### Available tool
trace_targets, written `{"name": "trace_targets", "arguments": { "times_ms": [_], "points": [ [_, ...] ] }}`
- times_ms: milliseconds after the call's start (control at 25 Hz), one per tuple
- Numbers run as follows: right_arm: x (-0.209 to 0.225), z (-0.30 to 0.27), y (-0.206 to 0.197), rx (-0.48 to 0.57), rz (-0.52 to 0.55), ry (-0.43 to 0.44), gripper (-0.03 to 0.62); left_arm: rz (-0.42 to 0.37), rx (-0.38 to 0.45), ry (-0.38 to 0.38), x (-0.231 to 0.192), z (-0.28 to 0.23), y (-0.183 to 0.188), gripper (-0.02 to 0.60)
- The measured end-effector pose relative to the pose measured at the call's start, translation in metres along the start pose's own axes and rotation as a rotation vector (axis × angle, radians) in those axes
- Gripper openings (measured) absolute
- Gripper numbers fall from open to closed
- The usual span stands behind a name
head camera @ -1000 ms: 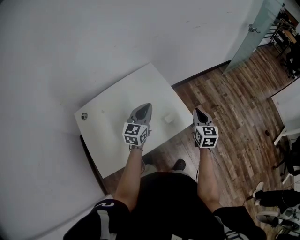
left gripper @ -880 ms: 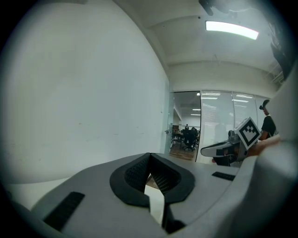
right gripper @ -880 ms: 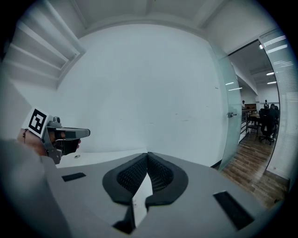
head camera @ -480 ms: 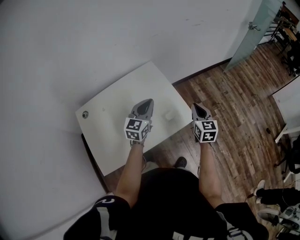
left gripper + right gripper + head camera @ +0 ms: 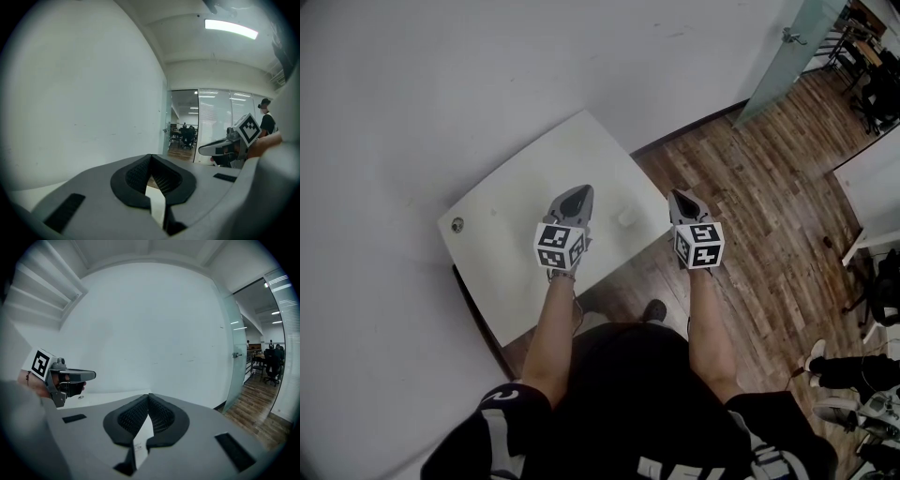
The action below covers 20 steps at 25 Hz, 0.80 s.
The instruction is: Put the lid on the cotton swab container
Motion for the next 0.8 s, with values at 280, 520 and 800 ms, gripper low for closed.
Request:
{"name": "trace_targets", "arguments": {
  "times_ms": [280, 520, 800],
  "points": [
    [0.002, 0.000, -0.001, -0.007, -0.004, -0.011, 0.012, 0.004, -0.004, -0.006, 0.000, -0.002, -0.003, 0.025],
    [0.005, 0.005, -0.003, -0.008, -0.008, -0.026, 0.012, 0.004, -0.011, -0.024, 0.006, -0.005, -0.007, 0.025],
    [0.003, 0.007, -0.004, -0.009, -0.008, -0.033, 0.012, 0.006, -0.015, -0.034, 0.007, -0.004, -0.009, 0.025]
  ]
}}
Point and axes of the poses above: the fingertips, and each gripper's own axes: z backward along the fingers, x to its right, y out of its top, the point moved 2 cm from there along z, backward along the fingers, and after that the axes turned 7 degrees about x, right-handed, at the moved point
